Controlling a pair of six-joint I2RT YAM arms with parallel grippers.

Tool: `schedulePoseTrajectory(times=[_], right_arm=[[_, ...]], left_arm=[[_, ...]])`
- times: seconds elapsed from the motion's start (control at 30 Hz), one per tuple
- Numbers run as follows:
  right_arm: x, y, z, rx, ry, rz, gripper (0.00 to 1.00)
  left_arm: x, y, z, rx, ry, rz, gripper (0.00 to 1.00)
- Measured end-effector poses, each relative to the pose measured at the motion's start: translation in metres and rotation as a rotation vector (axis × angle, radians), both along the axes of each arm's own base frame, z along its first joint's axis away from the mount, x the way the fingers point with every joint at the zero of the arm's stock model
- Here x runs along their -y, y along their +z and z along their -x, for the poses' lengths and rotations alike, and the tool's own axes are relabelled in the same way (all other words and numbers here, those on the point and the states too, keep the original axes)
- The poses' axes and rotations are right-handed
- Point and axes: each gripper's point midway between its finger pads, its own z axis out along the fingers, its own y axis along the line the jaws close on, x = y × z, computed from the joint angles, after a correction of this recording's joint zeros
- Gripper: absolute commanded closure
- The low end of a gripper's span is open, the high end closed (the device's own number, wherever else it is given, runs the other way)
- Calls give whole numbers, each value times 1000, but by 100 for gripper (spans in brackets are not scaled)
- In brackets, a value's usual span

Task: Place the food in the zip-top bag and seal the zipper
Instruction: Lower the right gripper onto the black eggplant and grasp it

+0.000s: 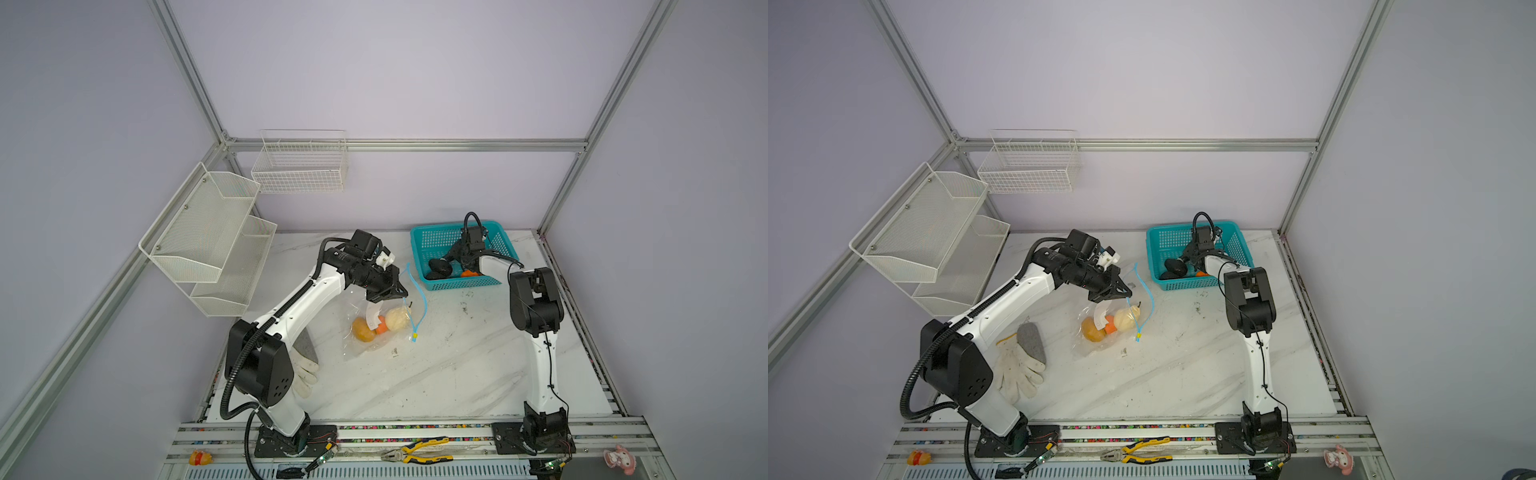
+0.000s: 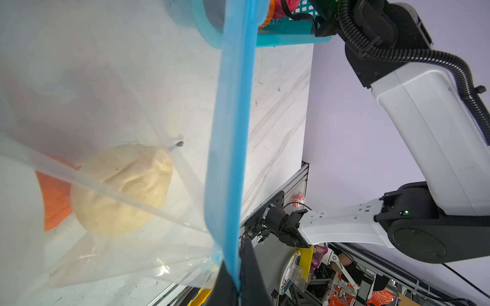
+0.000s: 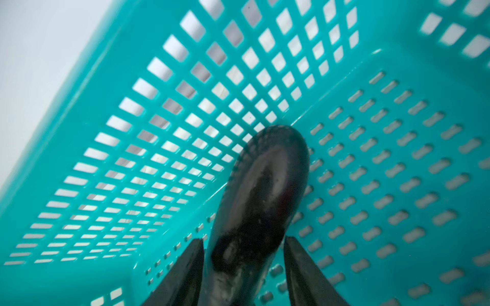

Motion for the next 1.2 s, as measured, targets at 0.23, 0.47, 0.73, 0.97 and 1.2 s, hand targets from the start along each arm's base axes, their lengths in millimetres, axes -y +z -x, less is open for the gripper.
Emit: schedulePoseTrajectory(times=[0.23,0.47,0.73,0.97,1.2], right_arm=[[1,45,-5,117,24,-13,49],[3,71,-11,160,26,-9,40],[5,38,-23,30,23,46,26],[9,-1,-18,-91,25,95,18],[12,-19,-28,-122,19,138,19]], left_arm=[[0,0,0,0,0,0,100],[0,-1,0,-1,0,0,100],[1,0,-2,7,1,3,100],[1,1,-3,11,1,6,100],[1,1,-3,12,1,5,100]])
